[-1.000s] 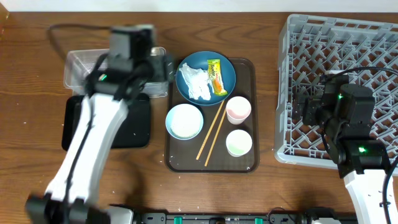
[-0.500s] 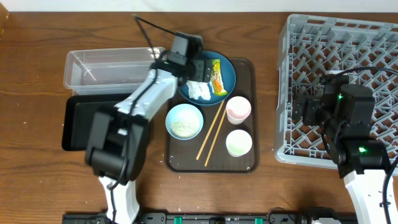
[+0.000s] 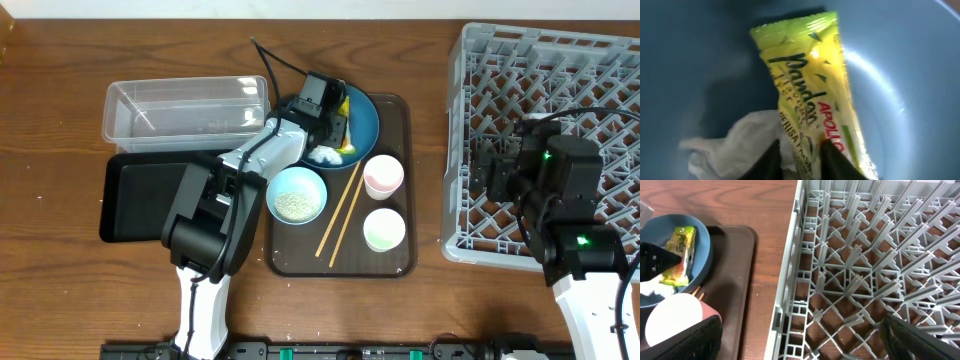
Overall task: Sort waste into correct bins and load items into the dishwasher rack
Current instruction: 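Dump the tissue and yellow wrapper into the clear bin, return plate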
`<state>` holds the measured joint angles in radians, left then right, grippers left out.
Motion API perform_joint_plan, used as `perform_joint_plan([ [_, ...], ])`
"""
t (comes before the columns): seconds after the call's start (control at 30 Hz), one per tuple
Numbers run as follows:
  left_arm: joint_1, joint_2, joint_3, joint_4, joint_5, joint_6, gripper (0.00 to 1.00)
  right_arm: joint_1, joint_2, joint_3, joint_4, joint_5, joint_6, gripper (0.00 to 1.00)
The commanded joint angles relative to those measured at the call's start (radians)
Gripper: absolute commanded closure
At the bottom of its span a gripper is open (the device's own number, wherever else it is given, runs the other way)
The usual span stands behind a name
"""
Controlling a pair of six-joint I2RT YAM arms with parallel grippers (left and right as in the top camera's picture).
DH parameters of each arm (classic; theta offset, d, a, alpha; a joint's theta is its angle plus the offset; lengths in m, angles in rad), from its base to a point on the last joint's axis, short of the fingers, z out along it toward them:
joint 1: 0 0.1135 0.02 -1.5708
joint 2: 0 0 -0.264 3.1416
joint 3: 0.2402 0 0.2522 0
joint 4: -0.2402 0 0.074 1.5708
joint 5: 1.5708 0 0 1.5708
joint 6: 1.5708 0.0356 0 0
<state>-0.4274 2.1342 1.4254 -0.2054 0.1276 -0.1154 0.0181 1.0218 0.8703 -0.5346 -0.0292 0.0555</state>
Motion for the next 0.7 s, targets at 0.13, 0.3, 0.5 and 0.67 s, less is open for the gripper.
perform_joint_plan([
  [0.13, 0.005, -0.111, 0.013, -0.057, -0.006, 0.003, 0.92, 0.008, -0.002, 0.022, -0.001, 0.003, -0.008, 0.01],
  [0.3, 0.043, -0.291, 0.013, -0.123, -0.027, 0.01, 0.93, 0.008, -0.002, 0.022, 0.0, 0.003, -0.008, 0.01],
  [0.5, 0.166, -0.43, 0.012, -0.193, -0.1, 0.01, 0.93, 0.008, -0.002, 0.022, 0.0, 0.003, -0.008, 0.01],
  [0.67, 0.292, -0.407, 0.003, -0.201, -0.103, 0.01, 0.92, 0.008, -0.002, 0.022, 0.0, 0.003, -0.008, 0.01],
])
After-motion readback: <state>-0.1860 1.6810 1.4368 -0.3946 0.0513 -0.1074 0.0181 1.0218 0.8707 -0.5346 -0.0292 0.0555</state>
